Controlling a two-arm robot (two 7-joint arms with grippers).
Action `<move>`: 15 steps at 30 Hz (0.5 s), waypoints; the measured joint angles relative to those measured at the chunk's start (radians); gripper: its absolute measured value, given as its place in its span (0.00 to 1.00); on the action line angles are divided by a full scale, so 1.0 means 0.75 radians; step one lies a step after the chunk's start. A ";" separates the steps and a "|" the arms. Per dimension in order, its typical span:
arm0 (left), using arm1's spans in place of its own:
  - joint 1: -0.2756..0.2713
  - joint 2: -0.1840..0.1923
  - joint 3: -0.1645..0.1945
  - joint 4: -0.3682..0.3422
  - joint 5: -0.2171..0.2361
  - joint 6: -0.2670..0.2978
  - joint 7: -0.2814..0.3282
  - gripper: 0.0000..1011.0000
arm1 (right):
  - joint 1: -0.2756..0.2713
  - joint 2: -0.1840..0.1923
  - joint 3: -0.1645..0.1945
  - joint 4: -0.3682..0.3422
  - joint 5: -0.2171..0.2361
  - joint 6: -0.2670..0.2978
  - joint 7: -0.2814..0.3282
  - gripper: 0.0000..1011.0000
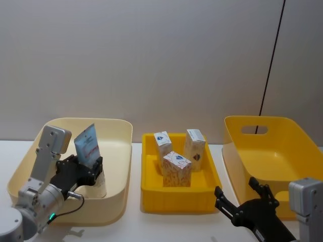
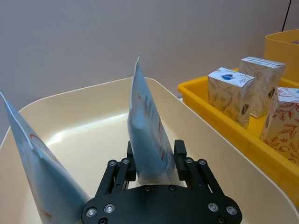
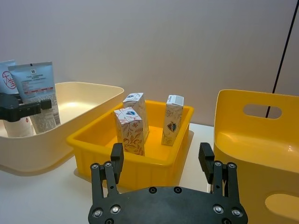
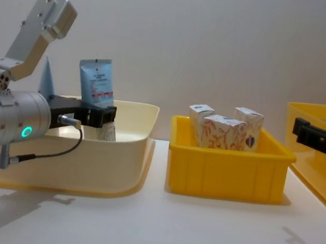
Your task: Bimanual collaborative sorting of washing and personal care products
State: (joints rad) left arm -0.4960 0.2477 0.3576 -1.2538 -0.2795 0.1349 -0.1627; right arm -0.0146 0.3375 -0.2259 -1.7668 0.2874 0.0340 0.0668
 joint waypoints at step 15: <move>0.015 0.007 -0.016 -0.026 0.010 -0.040 -0.003 0.30 | 0.000 0.000 0.000 0.000 0.000 0.000 0.000 0.99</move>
State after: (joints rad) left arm -0.4848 0.2531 0.3455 -1.2733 -0.2718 0.1050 -0.1647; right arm -0.0146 0.3374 -0.2258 -1.7668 0.2874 0.0340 0.0668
